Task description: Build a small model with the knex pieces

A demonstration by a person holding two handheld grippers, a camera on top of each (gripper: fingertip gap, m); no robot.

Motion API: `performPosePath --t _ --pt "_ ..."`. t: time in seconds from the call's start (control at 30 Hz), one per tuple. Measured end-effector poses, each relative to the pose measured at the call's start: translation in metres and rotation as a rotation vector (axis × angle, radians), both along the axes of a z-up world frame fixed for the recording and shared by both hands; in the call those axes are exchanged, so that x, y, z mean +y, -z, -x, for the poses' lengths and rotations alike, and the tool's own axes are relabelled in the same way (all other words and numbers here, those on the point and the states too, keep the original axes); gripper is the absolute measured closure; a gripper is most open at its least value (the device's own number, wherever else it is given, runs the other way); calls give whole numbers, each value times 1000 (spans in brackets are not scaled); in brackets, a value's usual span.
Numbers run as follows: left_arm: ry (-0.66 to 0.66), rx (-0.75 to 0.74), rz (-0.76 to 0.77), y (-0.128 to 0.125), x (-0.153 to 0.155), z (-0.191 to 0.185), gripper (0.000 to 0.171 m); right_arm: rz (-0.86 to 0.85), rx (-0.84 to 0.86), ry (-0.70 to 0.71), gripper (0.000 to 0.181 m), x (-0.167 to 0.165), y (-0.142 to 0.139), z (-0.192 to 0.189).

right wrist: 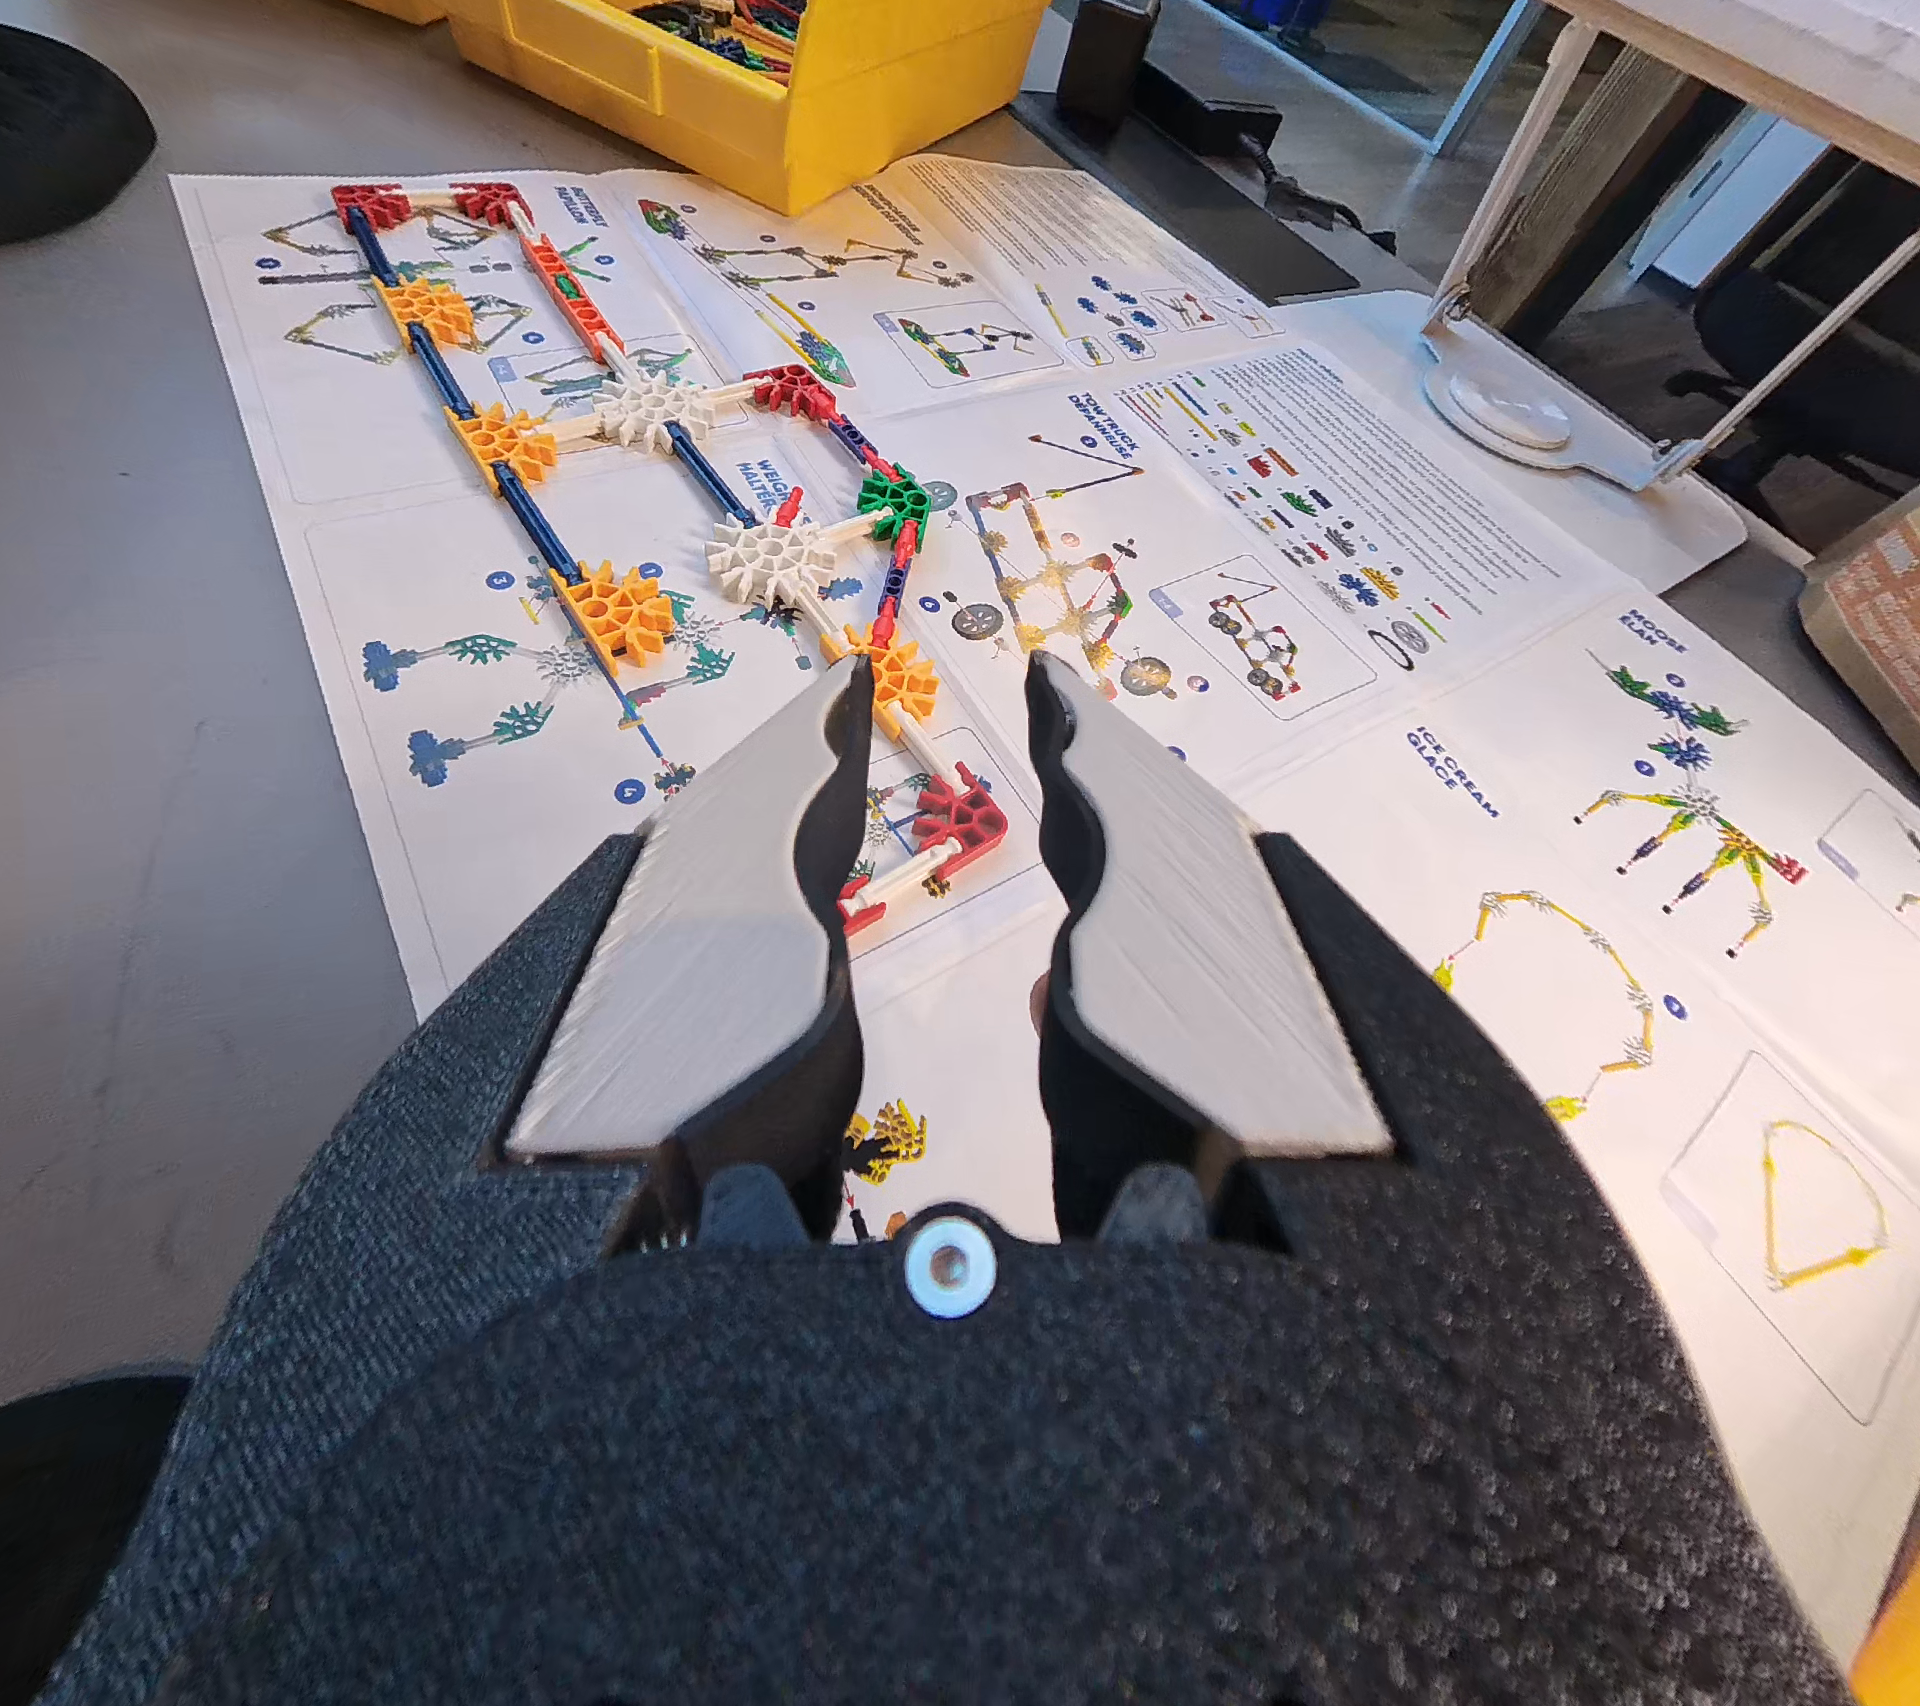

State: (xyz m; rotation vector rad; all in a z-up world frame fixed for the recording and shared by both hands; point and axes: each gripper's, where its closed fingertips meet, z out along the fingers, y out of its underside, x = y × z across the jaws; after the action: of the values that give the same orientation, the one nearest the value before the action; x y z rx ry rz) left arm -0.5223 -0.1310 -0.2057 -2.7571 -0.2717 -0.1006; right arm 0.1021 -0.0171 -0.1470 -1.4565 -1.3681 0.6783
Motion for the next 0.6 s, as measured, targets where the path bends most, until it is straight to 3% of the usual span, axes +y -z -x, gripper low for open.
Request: performPosePath --t 0.23,0.3,0.37,0.43,0.5,0.6 --pt "-27 10 -69 -24 -9 10 138 2 0 -2 152 0 0 0" --pt "-20 41 -132 -46 -6 10 138 2 2 -3 152 -1 0 0" --pt "16 71 -256 -86 10 -4 138 3 3 -5 152 -1 0 1" --pt "130 156 -368 -133 29 -38 137 9 1 -7 152 -1 2 2" --pt "318 251 -428 -168 46 -98 138 16 -4 -11 152 -2 4 4" --pt "621 305 -488 -184 68 -213 137 8 -12 -14 152 -3 5 5"
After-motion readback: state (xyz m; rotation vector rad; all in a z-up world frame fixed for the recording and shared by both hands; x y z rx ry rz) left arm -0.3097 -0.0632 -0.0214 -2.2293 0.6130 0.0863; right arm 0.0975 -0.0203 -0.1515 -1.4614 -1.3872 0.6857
